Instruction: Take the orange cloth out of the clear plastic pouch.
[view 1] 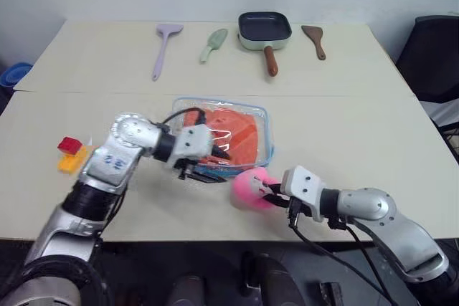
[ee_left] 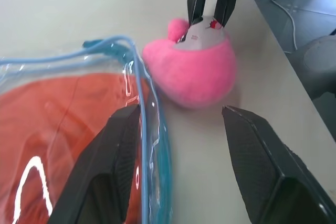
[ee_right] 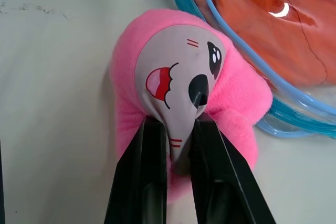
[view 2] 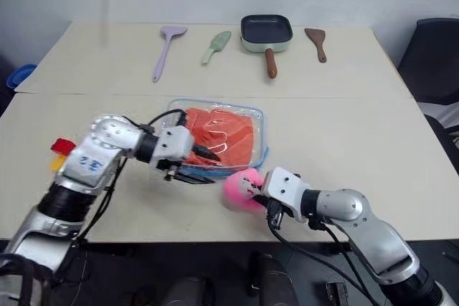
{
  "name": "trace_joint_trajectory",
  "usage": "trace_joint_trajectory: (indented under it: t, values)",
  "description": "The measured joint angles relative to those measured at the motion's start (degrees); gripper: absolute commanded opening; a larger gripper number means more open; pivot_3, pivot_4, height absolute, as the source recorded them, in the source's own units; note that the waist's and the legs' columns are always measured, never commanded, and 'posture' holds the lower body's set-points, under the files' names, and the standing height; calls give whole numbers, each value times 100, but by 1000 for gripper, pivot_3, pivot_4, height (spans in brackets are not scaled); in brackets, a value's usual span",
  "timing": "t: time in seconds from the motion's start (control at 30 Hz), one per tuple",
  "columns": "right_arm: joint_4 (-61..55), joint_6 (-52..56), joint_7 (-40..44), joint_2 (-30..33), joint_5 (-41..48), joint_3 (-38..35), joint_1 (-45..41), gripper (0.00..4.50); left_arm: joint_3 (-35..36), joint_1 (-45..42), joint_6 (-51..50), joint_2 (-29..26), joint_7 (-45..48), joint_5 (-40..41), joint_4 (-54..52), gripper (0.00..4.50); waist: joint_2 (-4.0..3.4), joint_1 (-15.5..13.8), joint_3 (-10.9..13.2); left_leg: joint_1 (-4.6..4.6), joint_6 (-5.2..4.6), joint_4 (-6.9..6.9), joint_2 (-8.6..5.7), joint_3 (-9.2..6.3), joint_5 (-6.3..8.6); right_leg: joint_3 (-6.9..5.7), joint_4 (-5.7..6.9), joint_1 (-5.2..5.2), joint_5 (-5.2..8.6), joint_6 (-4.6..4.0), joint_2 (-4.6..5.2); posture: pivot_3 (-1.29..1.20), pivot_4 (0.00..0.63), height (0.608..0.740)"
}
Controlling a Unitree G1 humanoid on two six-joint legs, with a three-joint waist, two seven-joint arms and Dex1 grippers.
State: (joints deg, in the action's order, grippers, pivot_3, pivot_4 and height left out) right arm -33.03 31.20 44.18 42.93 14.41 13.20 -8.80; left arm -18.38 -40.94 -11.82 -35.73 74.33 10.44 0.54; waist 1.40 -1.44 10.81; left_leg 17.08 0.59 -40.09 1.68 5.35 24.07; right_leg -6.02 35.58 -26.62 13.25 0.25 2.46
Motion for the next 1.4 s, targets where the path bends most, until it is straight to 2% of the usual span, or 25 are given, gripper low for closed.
trace_joint_trajectory:
  t: [0.17,0.43,0.47,0.5,0.73,0.77,0.8,0.9,1.0,1.13,1.27,1.4]
  values:
    - [0,21,59,-1,-57,19,-36,547,-543,-114,329,668,-81,-441,457,2646,0,16,0,-3,0,0,3,-3,0,1,-3,-1,0,-1,-3,0,150,740]
    - [-1,130,3,-71,-169,16,3,547,-643,-104,560,879,-394,-910,683,2646,0,6,-1,-5,-2,-1,12,-9,0,3,-4,0,-1,1,8,0,150,740]
    - [-1,130,2,-76,-176,14,8,529,-643,-98,565,883,-401,-919,685,2263,0,5,-1,-6,-2,-1,12,-10,-1,2,-4,1,-1,1,9,0,150,740]
    - [-1,130,1,-80,-180,14,11,529,-644,-84,577,883,-399,-926,684,2109,0,5,-1,-6,-3,-1,13,-10,-1,2,-4,1,-1,1,10,0,150,740]
    - [-23,137,11,-84,-162,-22,46,529,-629,32,631,872,-387,-927,635,116,0,4,-1,-6,-4,-1,14,-11,-1,2,-4,2,-1,1,11,0,150,740]
    - [-26,142,14,-85,-151,-31,46,529,-628,33,627,869,-386,-926,623,30,0,5,-1,-6,-4,0,14,-11,-1,2,-4,2,-1,1,11,0,150,740]
    - [-26,152,19,-95,-133,-43,46,529,-625,33,623,864,-384,-925,614,30,0,6,-1,-6,-4,0,15,-11,-1,1,-4,1,-1,1,10,0,150,740]
    - [-34,290,55,-125,32,-97,23,1179,-620,69,618,821,-392,-928,546,0,0,6,-1,-6,-4,0,16,-12,-1,2,-4,1,-1,1,10,0,150,740]
    - [-113,384,126,-82,99,-152,-4,2202,-617,119,556,789,-433,-953,446,0,0,6,-1,-6,-4,0,18,-12,-1,1,-4,1,-1,1,10,0,150,740]
    - [-341,400,519,328,378,-440,-130,2202,-612,230,537,629,-391,-941,234,0,0,12,-1,-6,-6,0,20,-13,0,1,-7,1,-1,1,9,0,150,740]
    - [129,-20,931,716,427,-880,-742,2202,-567,324,554,527,-347,-900,153,0,0,23,-1,-8,-7,0,19,-12,1,3,-7,1,-1,1,6,0,150,740]
    - [1239,-1246,1146,748,-415,-447,-1394,2202,-560,347,554,494,-347,-890,72,0,0,29,-1,-6,-7,3,11,-7,1,4,-7,-1,-1,1,3,0,150,740]
